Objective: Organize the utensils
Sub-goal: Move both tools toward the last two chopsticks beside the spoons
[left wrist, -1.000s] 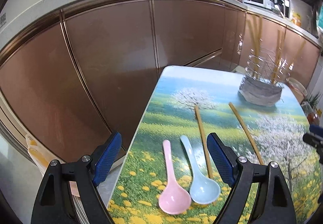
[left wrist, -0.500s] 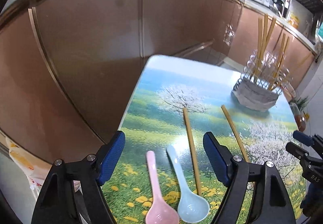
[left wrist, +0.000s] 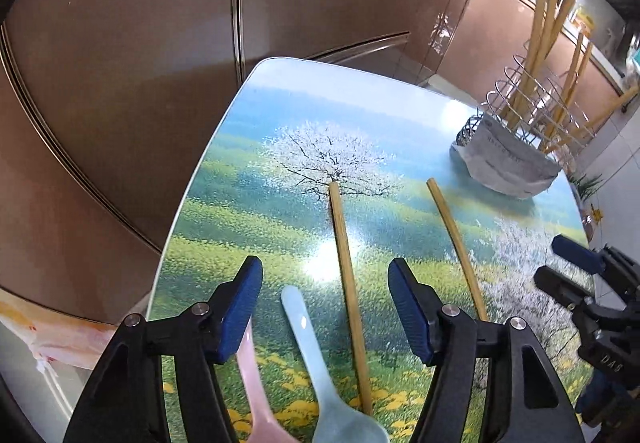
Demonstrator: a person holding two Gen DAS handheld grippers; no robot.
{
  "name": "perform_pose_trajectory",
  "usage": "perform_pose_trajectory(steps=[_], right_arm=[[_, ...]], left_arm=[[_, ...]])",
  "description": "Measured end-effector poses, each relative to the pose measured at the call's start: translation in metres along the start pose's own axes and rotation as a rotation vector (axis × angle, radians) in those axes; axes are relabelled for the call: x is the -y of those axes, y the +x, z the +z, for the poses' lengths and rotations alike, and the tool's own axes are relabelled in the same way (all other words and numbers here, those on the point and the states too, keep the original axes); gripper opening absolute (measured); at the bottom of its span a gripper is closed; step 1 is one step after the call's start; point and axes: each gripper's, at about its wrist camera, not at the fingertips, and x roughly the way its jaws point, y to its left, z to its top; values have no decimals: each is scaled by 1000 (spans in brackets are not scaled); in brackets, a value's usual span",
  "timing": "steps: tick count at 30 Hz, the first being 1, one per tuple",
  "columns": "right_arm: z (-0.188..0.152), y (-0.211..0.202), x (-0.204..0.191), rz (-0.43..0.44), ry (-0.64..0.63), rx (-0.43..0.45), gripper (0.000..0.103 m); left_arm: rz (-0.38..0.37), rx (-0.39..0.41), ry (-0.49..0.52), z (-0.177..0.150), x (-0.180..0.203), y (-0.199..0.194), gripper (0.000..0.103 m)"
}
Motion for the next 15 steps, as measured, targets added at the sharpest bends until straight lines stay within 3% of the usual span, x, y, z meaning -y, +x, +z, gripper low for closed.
perform_pose_trajectory(steps=[7,15], right_arm=[[3,19,-6,18,-13,-36,47],[17,50,-7,33,-21,-142,46]], left_arm=[[47,-5,28,15,7,14,64],[58,-101,35,26,11,42,57]])
